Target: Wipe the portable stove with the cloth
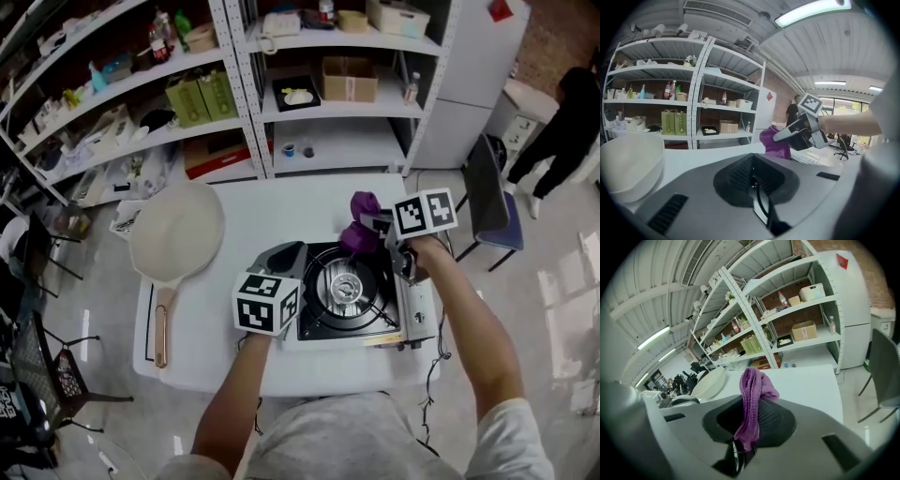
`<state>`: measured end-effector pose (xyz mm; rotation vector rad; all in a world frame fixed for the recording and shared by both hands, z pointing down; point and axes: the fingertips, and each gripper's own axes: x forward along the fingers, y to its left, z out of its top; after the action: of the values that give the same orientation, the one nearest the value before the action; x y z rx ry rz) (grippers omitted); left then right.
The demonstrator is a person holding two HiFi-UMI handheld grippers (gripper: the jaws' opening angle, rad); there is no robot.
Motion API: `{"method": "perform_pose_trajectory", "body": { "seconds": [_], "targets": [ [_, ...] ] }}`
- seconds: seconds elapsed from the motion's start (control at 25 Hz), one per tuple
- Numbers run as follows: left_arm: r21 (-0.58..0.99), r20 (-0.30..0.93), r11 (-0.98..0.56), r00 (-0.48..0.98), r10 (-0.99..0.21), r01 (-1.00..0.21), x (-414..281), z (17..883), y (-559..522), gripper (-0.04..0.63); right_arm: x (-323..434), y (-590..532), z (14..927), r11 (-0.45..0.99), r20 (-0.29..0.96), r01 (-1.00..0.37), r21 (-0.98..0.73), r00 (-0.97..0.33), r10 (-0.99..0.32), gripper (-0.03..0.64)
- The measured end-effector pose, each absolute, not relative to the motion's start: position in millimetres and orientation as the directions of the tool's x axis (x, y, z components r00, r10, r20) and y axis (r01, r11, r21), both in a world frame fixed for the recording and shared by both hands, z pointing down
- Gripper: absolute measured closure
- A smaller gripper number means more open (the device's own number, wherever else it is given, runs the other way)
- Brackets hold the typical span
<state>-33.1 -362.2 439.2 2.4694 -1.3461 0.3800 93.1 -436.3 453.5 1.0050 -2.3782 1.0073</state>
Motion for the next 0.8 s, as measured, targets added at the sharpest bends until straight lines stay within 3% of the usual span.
{"method": "perform_pose_trajectory", "body": {
  "seconds": [0.56, 0.8],
  "targets": [
    [0.130, 0.384, -0.546, 0.550, -0.742, -0.827, -16, 442, -363, 0.591, 164, -441, 461, 0.347, 0.543, -0.774, -0.529, -0.623, -0.562, 0.555],
    [0.122, 0.386, -0.550, 0.550, -0.740, -0.826, -13, 439, -362, 0.591, 164, -438, 442, 0.360, 0.480, -0.755, -0.548, -0.637, -0.604, 0.554]
  ]
}}
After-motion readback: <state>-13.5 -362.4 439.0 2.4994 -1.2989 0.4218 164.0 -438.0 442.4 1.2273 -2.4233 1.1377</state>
